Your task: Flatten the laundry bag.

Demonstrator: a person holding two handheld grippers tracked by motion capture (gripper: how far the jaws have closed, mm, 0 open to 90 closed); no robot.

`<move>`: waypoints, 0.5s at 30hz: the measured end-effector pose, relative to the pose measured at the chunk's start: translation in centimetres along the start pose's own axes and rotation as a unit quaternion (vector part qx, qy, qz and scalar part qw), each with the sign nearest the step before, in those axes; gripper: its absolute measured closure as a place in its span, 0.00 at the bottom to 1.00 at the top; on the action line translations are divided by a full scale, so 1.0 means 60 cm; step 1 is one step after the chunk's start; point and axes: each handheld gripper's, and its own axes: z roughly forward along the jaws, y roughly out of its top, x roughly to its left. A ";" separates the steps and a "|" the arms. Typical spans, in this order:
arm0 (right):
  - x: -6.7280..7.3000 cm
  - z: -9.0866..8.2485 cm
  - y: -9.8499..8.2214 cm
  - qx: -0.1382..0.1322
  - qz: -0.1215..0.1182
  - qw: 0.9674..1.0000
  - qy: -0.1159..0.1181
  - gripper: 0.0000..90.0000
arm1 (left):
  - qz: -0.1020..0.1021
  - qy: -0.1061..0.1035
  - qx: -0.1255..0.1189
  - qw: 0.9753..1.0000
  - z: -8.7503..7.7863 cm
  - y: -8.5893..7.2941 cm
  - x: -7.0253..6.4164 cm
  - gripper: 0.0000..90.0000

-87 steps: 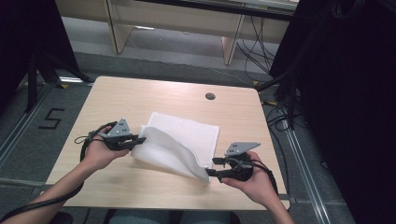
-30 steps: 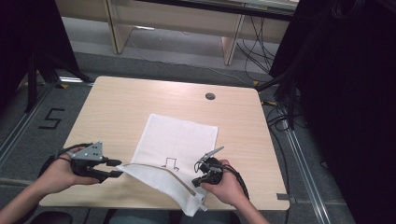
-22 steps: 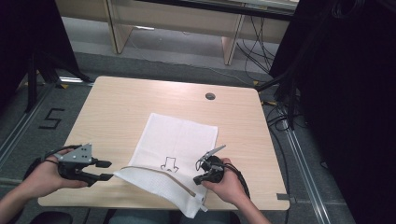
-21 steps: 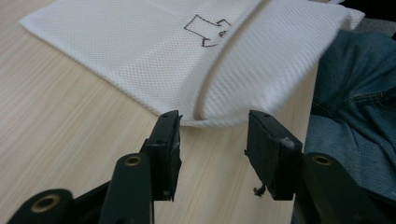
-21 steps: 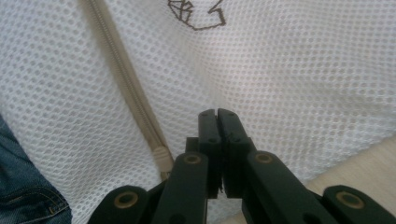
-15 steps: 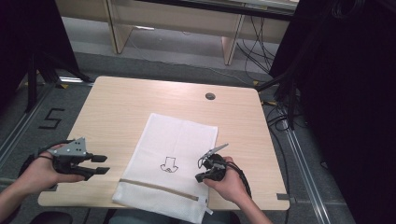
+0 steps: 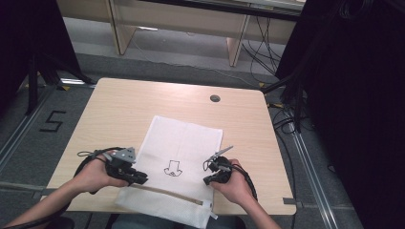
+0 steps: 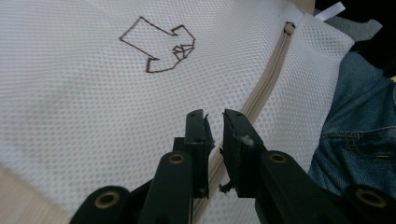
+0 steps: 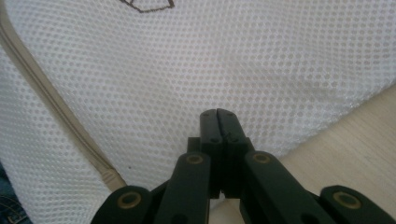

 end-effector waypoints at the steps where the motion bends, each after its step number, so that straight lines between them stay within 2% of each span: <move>1: -0.002 0.003 -0.002 0.004 0.001 1.000 -0.003 1.00 | 0.004 -0.001 0.016 1.000 0.017 0.005 0.001 0.89; 2: -0.003 0.004 -0.002 0.004 0.001 1.000 -0.008 1.00 | 0.010 0.000 0.026 1.000 0.025 0.007 0.002 0.89; 3: -0.004 0.006 -0.002 0.003 -0.002 1.000 -0.010 1.00 | 0.010 0.000 0.026 1.000 0.025 0.007 0.002 0.89; 4: -0.007 0.008 -0.002 0.005 -0.006 1.000 -0.014 1.00 | 0.014 0.001 0.043 0.999 0.039 0.010 0.004 0.89; 5: -0.006 0.008 -0.002 0.011 0.003 1.000 -0.015 1.00 | 0.013 0.003 0.045 0.999 0.046 0.012 0.003 0.89; 6: -0.009 0.010 -0.002 0.010 -0.002 1.000 -0.017 1.00 | 0.011 0.004 0.051 0.999 0.051 0.013 0.003 0.89; 10: -0.011 0.011 -0.004 0.013 0.008 1.000 -0.021 1.00 | 0.024 0.005 0.063 0.998 0.071 0.019 0.002 0.89; 11: -0.012 0.011 -0.004 0.014 0.004 1.000 -0.026 1.00 | 0.021 0.006 0.065 0.998 0.075 0.019 0.002 0.89; 15: -0.021 0.010 -0.003 0.008 -0.009 0.999 -0.033 1.00 | 0.031 0.009 0.075 0.997 0.089 0.026 0.002 0.89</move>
